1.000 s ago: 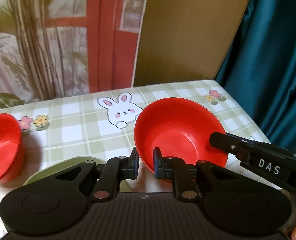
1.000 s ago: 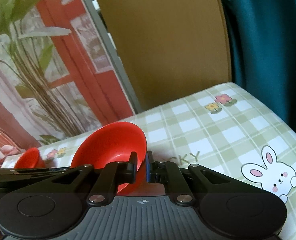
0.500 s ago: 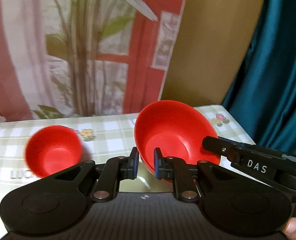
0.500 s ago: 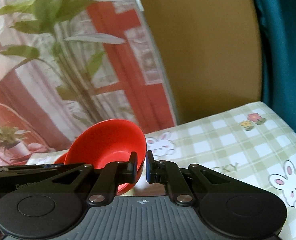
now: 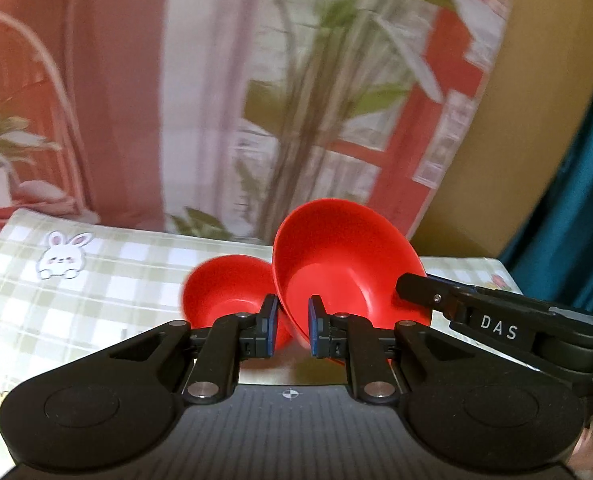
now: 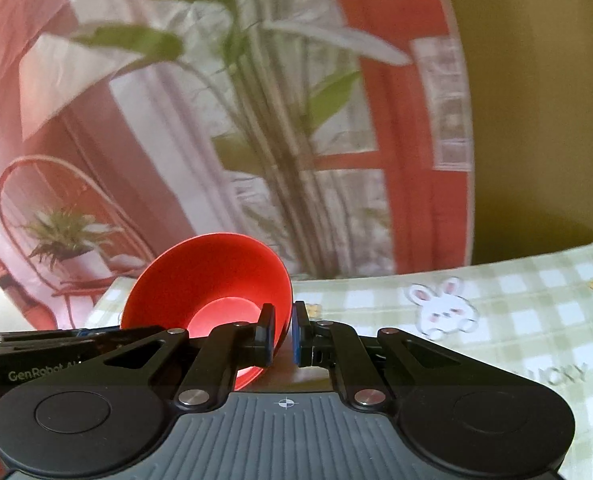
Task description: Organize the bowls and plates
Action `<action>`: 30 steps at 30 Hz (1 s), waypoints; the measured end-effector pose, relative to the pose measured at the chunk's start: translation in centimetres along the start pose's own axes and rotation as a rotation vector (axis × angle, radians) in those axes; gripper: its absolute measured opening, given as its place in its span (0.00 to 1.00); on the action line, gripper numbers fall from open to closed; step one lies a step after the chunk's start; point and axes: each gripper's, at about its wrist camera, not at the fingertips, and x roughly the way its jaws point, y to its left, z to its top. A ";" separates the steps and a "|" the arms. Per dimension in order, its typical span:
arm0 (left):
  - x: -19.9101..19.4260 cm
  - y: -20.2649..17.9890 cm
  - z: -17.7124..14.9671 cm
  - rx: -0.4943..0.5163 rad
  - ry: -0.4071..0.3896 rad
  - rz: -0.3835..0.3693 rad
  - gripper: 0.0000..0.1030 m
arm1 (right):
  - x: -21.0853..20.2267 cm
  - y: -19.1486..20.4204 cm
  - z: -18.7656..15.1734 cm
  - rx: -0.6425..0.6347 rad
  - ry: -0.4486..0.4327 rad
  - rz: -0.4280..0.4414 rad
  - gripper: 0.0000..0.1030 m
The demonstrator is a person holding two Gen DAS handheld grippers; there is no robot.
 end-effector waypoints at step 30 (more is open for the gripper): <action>7.7 4.0 -1.2 -0.037 0.078 0.135 0.18 | 10.1 0.8 -1.5 -0.052 0.156 -0.008 0.10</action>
